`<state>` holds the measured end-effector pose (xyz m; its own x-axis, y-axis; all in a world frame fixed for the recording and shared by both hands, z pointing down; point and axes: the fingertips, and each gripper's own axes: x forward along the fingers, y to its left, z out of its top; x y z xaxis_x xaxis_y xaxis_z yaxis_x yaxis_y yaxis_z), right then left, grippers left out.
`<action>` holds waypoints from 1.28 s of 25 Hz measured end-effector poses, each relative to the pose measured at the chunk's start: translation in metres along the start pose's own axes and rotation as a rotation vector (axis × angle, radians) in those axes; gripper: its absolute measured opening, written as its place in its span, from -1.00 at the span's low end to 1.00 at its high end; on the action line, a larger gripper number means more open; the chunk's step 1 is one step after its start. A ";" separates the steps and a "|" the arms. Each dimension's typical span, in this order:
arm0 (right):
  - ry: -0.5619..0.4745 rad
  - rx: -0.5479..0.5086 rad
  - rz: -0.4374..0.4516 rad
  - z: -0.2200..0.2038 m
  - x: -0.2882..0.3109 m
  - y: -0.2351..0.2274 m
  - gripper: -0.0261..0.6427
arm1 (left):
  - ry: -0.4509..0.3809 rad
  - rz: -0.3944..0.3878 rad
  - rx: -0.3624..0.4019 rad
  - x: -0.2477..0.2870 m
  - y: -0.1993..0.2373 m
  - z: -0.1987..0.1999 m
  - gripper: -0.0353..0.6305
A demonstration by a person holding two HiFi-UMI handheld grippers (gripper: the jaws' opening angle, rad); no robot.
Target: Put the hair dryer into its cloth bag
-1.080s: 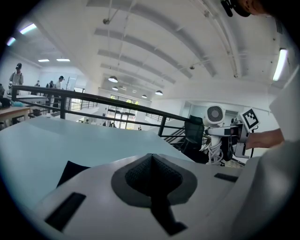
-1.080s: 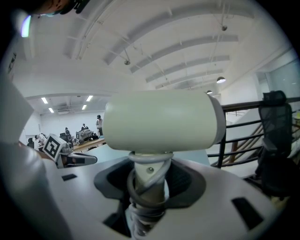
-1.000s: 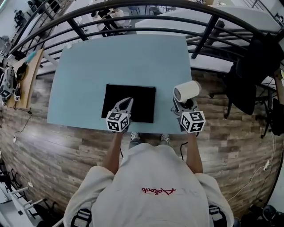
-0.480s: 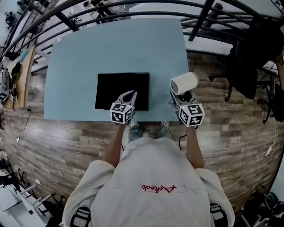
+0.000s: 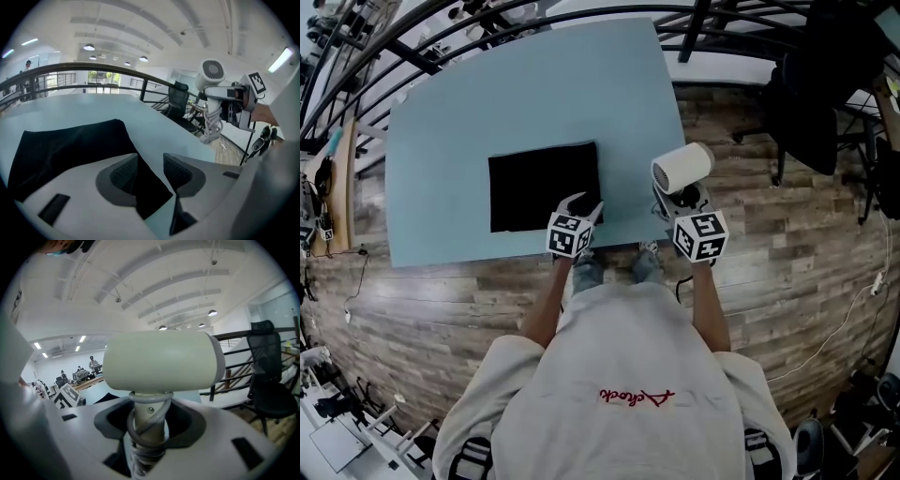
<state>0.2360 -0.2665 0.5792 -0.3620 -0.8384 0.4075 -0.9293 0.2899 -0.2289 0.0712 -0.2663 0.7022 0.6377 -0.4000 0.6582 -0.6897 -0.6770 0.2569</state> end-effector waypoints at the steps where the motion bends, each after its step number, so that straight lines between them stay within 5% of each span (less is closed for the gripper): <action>1: 0.000 0.001 -0.005 -0.001 -0.002 -0.002 -0.32 | 0.025 0.002 0.017 0.004 -0.003 -0.005 -0.41; 11: 0.023 -0.002 -0.040 -0.014 -0.019 -0.012 -0.32 | 0.147 0.096 0.090 0.024 -0.009 -0.027 -0.37; 16: 0.023 -0.004 -0.042 -0.014 -0.023 -0.012 -0.32 | 0.149 0.124 0.127 0.028 -0.002 -0.029 -0.60; 21: 0.023 -0.006 -0.040 -0.014 -0.023 -0.015 -0.32 | 0.161 0.133 0.086 0.024 0.000 -0.028 -0.83; 32: 0.048 -0.024 -0.005 -0.019 -0.011 -0.006 -0.32 | 0.073 0.147 0.018 0.001 0.005 -0.011 -0.85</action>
<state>0.2438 -0.2505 0.5928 -0.3599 -0.8169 0.4507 -0.9324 0.2972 -0.2057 0.0646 -0.2630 0.7123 0.5038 -0.4501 0.7373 -0.7668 -0.6260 0.1419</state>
